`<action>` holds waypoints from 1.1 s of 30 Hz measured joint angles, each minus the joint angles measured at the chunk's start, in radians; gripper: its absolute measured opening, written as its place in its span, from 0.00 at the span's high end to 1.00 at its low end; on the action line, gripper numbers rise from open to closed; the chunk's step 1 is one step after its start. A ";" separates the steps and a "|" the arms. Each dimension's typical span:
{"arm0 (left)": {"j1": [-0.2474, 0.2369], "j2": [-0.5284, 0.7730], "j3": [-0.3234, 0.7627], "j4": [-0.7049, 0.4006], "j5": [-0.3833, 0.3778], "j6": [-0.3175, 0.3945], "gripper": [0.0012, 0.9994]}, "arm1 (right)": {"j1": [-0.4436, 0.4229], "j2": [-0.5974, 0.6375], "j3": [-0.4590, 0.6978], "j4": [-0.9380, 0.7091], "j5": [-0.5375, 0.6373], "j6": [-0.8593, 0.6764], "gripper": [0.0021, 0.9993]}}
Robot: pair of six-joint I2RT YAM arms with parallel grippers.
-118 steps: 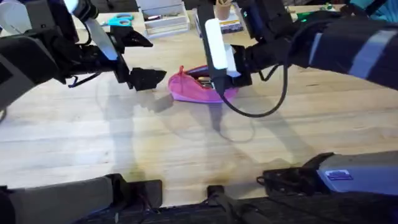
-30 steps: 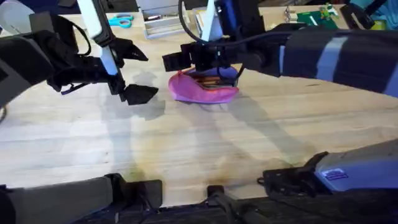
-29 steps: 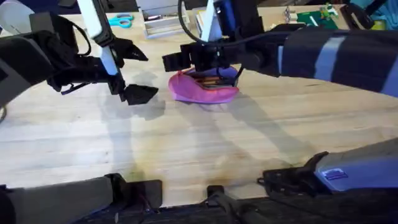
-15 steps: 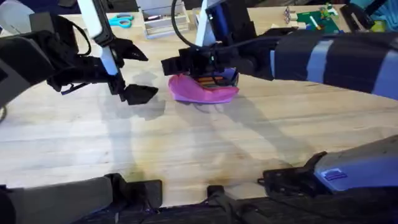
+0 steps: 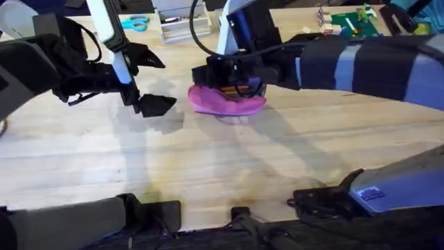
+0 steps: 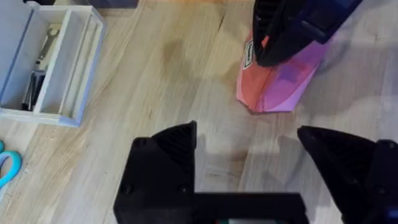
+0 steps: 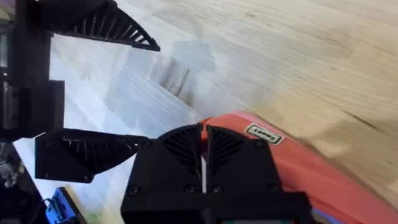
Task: Unzip the bag, pick up the pens from the table one at a time and place them inside, then zip the bag closed.
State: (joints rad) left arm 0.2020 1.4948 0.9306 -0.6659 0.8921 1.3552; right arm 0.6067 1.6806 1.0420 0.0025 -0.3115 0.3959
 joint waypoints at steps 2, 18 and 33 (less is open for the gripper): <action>0.000 0.000 0.000 0.000 0.000 0.000 0.01 | 0.000 0.000 0.000 0.000 0.000 0.000 0.97; 0.000 0.000 0.000 0.000 0.005 0.000 0.01 | 0.000 -0.065 0.000 -0.040 0.002 -0.008 0.97; -0.109 0.065 0.000 0.007 0.086 0.000 0.01 | 0.001 -0.084 0.000 -0.055 0.004 -0.008 0.97</action>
State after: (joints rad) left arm 0.0928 1.5596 0.9310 -0.6590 0.9780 1.3552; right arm 0.6079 1.5963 1.0416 -0.0528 -0.3077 0.3882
